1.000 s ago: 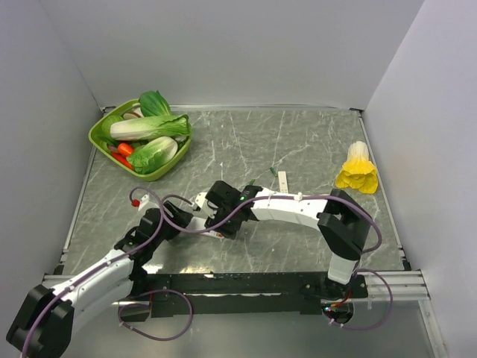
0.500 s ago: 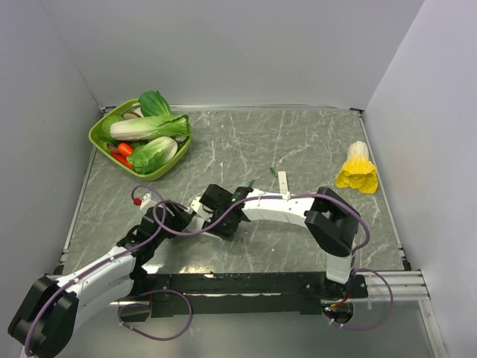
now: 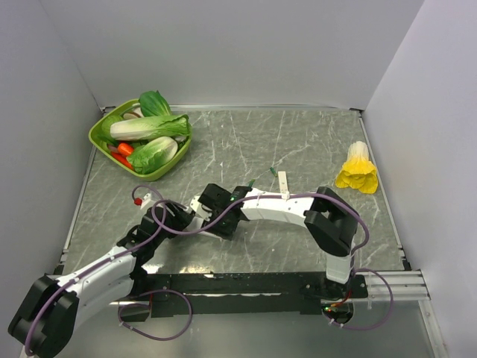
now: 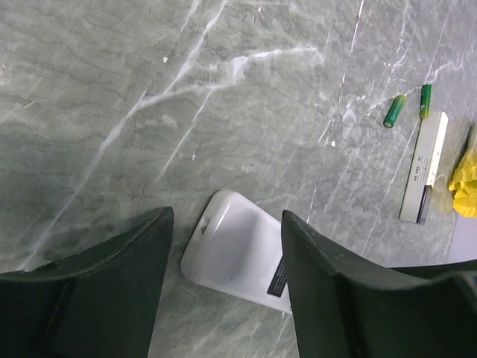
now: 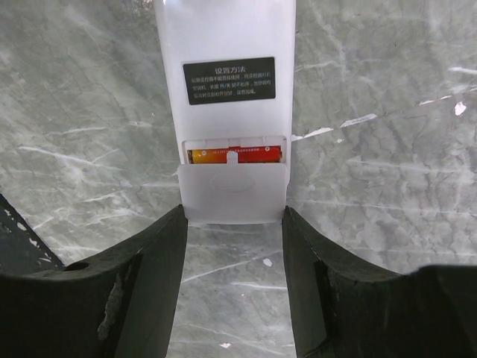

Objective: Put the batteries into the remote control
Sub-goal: Load the battery cover into the remote control.

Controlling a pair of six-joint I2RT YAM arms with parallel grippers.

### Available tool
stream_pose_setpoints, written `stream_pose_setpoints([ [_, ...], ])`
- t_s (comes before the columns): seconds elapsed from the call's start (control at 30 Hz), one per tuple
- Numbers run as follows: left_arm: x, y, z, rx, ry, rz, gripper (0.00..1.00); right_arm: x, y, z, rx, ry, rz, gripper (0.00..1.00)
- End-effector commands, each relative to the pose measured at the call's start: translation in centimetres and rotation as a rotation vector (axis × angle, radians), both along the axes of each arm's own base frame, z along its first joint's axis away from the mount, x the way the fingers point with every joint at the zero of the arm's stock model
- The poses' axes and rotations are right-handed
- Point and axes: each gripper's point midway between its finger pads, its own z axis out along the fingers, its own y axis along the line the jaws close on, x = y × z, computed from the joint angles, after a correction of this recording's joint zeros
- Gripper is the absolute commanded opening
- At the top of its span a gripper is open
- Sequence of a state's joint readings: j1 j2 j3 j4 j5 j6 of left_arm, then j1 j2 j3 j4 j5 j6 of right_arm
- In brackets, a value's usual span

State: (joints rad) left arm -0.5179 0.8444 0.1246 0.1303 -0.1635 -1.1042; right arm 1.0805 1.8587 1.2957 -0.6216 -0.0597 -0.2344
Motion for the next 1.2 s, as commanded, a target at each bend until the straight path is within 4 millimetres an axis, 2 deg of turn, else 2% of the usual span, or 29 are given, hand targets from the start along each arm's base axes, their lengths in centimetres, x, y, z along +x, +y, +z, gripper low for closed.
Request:
stream_pose_setpoints([
  [0.0,-0.7,-0.2,-0.8,0.007,0.038,-0.024,0.65,0.3,1.1,0.1,0.001,-0.017,0.024,0.31],
  [0.5,-0.7,-0.2,-0.7,0.007,0.037,-0.025,0.64,0.9,0.6,-0.7,-0.039,-0.042,0.008,0.33],
  [0.8,-0.6,-0.2,-0.9,0.017,0.040,-0.032,0.64,1.4,0.5,1.0,-0.018,-0.088,0.019,0.34],
  [1.17,-0.8,-0.7,-1.5,0.040,0.065,-0.079,0.60,1.5,0.1,1.8,-0.029,-0.098,0.074,0.34],
])
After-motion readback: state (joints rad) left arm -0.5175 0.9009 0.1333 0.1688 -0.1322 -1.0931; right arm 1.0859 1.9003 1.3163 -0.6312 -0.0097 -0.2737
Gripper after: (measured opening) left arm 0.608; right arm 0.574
